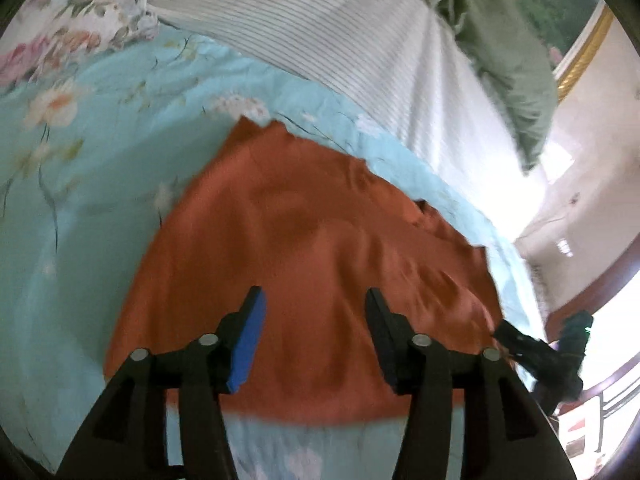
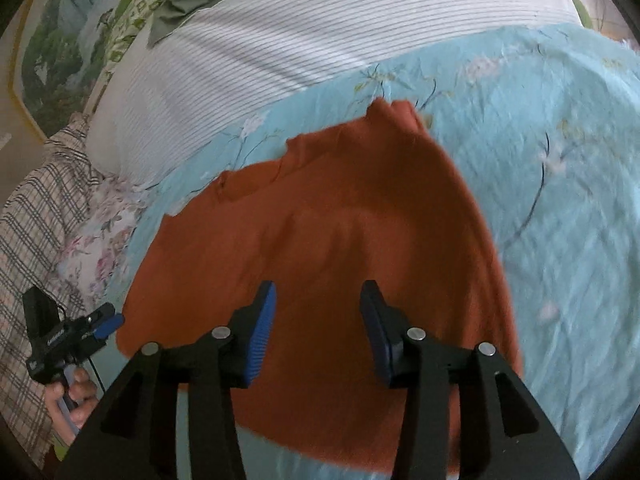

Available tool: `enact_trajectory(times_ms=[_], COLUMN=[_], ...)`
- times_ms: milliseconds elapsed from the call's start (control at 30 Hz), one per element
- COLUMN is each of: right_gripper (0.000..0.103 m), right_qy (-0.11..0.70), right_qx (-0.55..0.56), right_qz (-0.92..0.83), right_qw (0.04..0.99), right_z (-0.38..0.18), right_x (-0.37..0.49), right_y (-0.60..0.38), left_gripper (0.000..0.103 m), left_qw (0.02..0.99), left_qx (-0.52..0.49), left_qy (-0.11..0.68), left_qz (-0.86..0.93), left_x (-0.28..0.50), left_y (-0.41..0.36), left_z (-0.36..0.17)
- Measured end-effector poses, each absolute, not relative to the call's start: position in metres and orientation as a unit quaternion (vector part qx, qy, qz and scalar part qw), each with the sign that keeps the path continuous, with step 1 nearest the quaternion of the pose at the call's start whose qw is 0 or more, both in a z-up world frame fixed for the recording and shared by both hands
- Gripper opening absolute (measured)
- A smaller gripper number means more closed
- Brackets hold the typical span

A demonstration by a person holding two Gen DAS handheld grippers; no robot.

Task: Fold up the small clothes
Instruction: 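Lay the folded hem down and open both grippers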

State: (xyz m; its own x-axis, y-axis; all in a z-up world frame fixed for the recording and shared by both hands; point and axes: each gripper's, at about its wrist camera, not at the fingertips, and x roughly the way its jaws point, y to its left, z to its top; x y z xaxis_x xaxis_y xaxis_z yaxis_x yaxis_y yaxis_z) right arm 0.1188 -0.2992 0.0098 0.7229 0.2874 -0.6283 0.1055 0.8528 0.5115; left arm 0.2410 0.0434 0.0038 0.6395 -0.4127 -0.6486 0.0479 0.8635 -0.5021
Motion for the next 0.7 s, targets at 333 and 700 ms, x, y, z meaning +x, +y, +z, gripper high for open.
enact_trajectory(times_ms=[333,700], right_gripper=[0.055,0.056], right_qy=[0.347,0.341], right_qx=[0.286,0.288], right_qz=[0.065,0.076], right_qw=[0.891,0.892], right_z=[0.004,0.001], right_x=[0.088,0.082], right_y=[-0.279,-0.274], left_gripper=[0.064,0.065], left_qw=[0.864,0.843], left_qx=[-0.292,-0.327], left_qy=[0.388,0.41], left_qz=[-0.134,-0.123], left_x=[0.172,0.174], left_y=[0.05,0.046], left_z=[-0.023,-0.049])
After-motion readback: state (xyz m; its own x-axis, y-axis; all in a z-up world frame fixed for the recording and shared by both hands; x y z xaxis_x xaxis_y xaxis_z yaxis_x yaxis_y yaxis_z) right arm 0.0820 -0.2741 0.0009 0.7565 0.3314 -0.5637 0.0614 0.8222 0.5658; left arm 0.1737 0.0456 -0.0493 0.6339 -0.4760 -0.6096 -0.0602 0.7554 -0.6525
